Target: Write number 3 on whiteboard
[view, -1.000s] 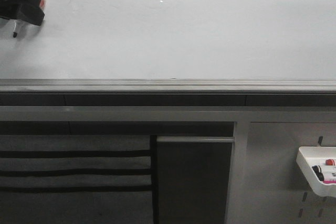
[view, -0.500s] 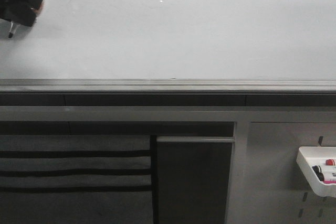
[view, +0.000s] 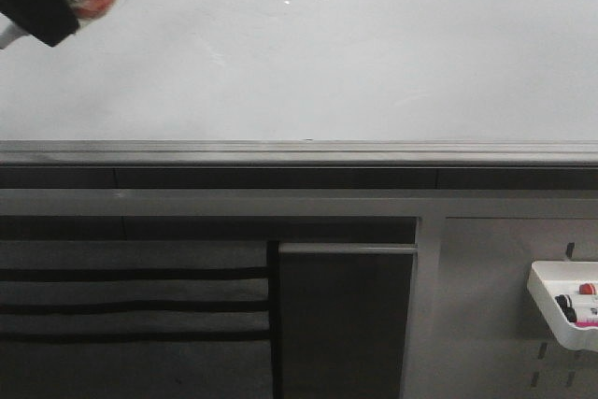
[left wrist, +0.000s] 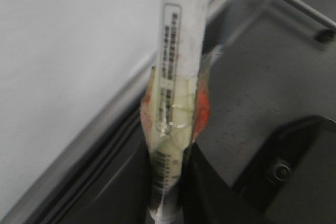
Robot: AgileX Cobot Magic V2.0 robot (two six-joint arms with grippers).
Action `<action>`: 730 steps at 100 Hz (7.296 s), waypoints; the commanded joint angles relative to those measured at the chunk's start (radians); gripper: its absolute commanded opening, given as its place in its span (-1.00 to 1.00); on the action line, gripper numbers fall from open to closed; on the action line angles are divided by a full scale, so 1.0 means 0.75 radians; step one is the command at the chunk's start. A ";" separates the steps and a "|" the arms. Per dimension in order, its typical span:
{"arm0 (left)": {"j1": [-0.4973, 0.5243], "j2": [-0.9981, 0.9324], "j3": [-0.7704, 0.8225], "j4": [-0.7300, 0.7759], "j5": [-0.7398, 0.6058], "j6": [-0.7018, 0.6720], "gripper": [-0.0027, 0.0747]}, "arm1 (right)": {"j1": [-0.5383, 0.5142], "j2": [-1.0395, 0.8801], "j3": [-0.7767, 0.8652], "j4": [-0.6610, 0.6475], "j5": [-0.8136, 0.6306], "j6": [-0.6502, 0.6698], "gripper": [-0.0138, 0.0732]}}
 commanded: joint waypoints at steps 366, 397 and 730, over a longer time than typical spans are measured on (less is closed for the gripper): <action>-0.093 -0.693 0.408 -0.326 -0.367 -0.008 0.34 | 0.285 0.335 -0.090 -0.100 -0.446 0.250 -0.79; -0.093 -0.690 0.408 -0.326 -0.367 -0.008 0.34 | 0.285 0.751 -0.582 -0.107 -0.258 0.250 -0.79; -0.358 -0.120 0.050 -0.476 -0.164 0.473 0.34 | 0.511 0.477 -0.292 -0.069 -0.233 -0.603 -0.79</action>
